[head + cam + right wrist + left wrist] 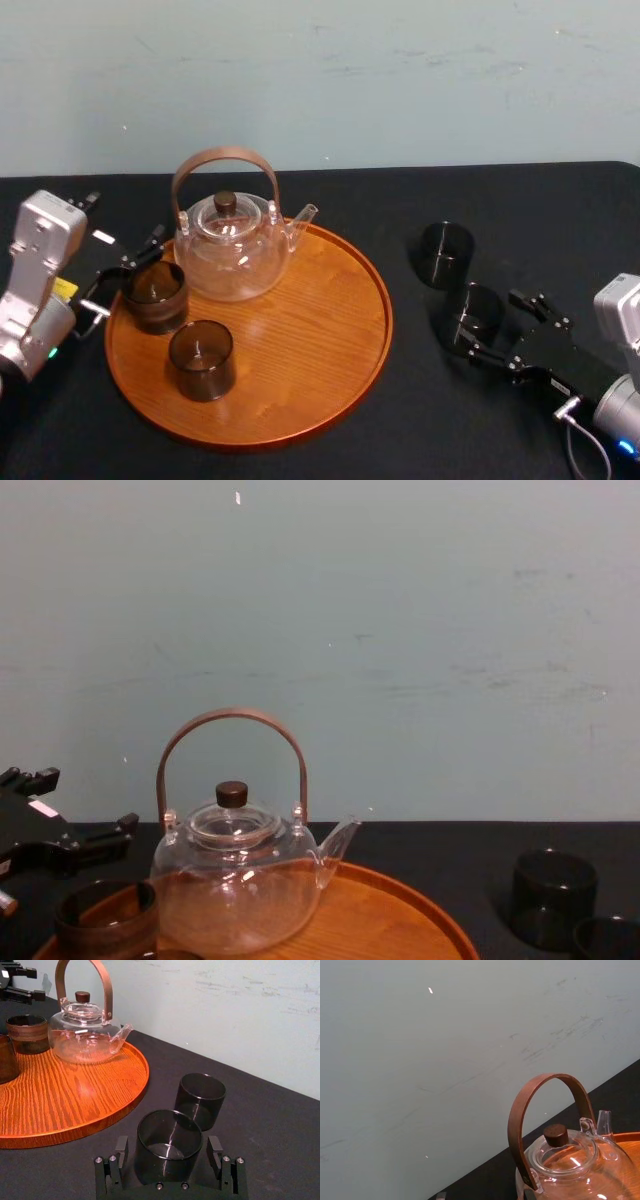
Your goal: Pick up the glass from the table and place it on the tray.
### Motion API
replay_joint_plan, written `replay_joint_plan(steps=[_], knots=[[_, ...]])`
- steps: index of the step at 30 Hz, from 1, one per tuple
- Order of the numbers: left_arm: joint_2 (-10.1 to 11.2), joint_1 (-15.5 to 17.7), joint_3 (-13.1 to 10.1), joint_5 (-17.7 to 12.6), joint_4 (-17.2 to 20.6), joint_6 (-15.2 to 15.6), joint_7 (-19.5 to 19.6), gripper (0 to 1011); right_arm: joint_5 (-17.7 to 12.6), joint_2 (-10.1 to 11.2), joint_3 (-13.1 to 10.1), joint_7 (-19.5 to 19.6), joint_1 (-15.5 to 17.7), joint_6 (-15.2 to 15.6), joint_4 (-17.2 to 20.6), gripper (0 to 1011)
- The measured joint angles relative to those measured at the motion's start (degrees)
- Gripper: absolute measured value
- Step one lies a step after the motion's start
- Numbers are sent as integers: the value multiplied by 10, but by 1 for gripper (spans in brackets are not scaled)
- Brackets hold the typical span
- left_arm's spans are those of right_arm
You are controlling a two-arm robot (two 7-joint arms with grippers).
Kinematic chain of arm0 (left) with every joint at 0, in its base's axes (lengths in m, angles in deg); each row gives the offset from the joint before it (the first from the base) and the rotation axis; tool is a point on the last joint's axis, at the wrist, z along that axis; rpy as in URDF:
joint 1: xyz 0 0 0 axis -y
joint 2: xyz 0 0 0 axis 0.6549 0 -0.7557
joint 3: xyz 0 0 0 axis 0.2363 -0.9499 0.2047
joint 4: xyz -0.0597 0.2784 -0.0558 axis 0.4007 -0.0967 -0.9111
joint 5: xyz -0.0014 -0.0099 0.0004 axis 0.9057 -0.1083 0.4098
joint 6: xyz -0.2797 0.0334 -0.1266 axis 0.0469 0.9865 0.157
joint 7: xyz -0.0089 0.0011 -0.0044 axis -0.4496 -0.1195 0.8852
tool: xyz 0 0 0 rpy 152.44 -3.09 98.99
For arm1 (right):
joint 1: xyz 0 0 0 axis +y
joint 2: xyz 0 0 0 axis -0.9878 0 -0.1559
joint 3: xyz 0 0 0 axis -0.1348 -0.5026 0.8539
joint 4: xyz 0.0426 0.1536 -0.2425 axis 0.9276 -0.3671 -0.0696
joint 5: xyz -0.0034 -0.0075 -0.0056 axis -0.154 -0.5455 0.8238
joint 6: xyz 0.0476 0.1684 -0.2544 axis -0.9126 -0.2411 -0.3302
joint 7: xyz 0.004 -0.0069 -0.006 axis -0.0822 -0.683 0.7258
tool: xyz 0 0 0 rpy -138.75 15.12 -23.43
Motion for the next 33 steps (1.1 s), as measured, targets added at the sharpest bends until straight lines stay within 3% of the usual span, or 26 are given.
replay_joint_plan(steps=[33], knots=[[0,0,0,0,0,0,0,1001,41,-52,-7,-46,-41,19,-52,1002]])
